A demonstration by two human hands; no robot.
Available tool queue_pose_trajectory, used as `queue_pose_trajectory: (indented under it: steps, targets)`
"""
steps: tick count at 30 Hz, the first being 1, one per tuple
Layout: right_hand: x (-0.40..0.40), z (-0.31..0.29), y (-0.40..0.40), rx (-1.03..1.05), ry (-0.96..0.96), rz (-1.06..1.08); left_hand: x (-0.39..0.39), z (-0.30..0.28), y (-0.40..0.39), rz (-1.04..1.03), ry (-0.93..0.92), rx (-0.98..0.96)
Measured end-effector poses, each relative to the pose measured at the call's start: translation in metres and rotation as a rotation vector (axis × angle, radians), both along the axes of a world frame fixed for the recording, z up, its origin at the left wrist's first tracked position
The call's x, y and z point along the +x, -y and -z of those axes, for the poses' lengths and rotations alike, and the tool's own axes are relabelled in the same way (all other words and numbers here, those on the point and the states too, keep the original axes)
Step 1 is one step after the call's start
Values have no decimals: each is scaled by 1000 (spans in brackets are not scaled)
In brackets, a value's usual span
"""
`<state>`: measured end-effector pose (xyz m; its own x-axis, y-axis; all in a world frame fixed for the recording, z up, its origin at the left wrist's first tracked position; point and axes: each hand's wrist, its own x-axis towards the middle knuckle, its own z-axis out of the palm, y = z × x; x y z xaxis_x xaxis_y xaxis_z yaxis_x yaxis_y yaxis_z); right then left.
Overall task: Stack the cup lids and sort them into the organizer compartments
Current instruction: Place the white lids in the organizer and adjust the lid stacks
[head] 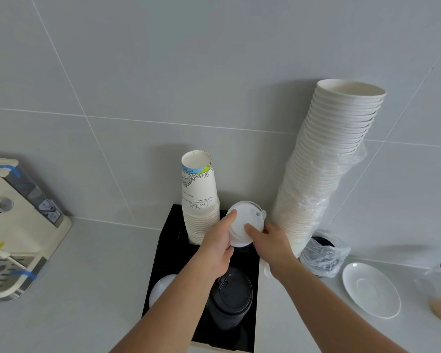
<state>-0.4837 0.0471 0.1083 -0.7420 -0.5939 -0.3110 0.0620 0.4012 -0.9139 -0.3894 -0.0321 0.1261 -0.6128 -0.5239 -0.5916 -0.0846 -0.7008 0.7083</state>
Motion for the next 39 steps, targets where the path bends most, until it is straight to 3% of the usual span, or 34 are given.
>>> queue_pose_trajectory:
  steps: [9,24,39]
  targets:
    - [3,1,-3,67,-66,-39,3,6,6,-7,61,-23]
    - [-6,7,-2,-35,225,2,10,1,9,-4,61,-29]
    - [0,-11,-29,-125,265,-24,78,4,0,-2,57,-159]
